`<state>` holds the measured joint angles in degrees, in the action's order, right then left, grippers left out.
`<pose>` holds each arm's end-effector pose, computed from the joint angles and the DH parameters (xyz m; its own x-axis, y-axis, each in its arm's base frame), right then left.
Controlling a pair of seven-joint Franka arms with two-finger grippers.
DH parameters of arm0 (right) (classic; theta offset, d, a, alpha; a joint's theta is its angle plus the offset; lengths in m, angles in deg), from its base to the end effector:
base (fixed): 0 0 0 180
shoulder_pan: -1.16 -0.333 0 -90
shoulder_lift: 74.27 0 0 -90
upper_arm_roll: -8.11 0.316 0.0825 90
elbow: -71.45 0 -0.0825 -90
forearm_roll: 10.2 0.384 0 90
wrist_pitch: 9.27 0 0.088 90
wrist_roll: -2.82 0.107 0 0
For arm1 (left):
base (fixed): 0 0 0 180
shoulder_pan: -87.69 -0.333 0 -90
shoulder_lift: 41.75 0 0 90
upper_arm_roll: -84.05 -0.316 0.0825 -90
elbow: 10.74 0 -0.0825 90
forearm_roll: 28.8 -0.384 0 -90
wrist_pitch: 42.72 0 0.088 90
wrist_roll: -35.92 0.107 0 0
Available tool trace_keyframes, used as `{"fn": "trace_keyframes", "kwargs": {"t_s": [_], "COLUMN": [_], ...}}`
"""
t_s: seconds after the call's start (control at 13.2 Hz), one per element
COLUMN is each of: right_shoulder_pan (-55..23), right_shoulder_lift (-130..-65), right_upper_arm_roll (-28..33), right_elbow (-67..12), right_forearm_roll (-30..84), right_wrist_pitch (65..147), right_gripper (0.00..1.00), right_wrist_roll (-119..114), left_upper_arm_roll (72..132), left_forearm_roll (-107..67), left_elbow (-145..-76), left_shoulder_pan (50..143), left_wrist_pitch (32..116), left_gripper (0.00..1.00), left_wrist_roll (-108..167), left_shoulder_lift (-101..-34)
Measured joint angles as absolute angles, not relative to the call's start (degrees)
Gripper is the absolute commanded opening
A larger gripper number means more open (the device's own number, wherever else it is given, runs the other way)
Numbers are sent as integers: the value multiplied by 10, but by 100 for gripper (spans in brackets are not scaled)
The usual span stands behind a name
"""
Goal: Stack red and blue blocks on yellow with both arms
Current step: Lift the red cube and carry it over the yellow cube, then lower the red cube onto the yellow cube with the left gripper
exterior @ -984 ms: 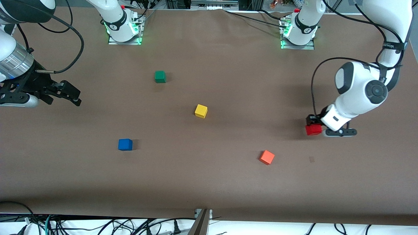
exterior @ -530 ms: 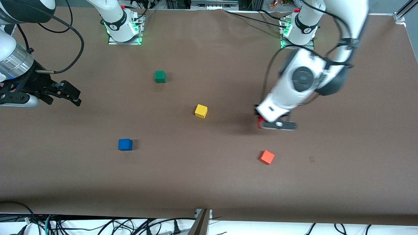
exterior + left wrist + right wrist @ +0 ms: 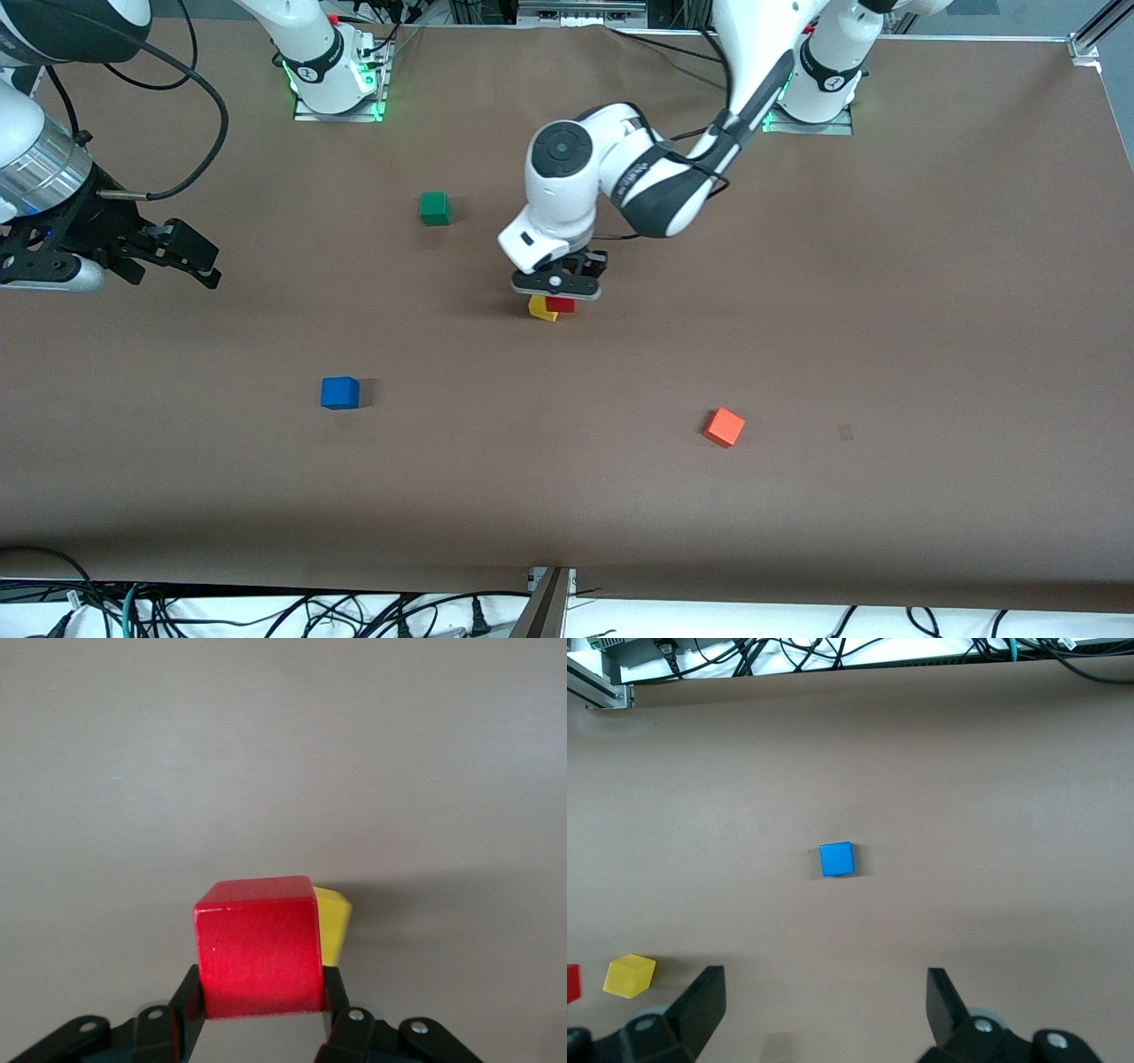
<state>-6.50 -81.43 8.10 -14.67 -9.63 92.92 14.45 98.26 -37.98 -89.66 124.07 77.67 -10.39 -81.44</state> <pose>0.6073 0.0824 0.6046 0.9860 -0.0730 0.1497 -0.0676 -0.9969 -0.0409 0.5006 -0.5365 0.3185 0.9954 -0.0923 0.0253 -0.0934 -0.9944 0.0487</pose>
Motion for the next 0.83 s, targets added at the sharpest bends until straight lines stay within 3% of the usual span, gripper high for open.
{"fn": "trace_keyframes", "kwargs": {"t_s": [0.83], "right_shoulder_pan": [-65], "right_shoulder_lift": [-821], "right_upper_arm_roll": [81], "right_elbow": [-147], "right_forearm_roll": [-96], "right_wrist_pitch": [933], "right_gripper": [100], "right_wrist_roll": [145], "left_upper_arm_roll": [972], "left_forearm_roll": [-445], "left_elbow": [-874], "left_shoulder_pan": [1293], "left_wrist_pitch": [789], "left_gripper": [0], "left_wrist_roll": [-53], "left_shoulder_lift": [-853]}}
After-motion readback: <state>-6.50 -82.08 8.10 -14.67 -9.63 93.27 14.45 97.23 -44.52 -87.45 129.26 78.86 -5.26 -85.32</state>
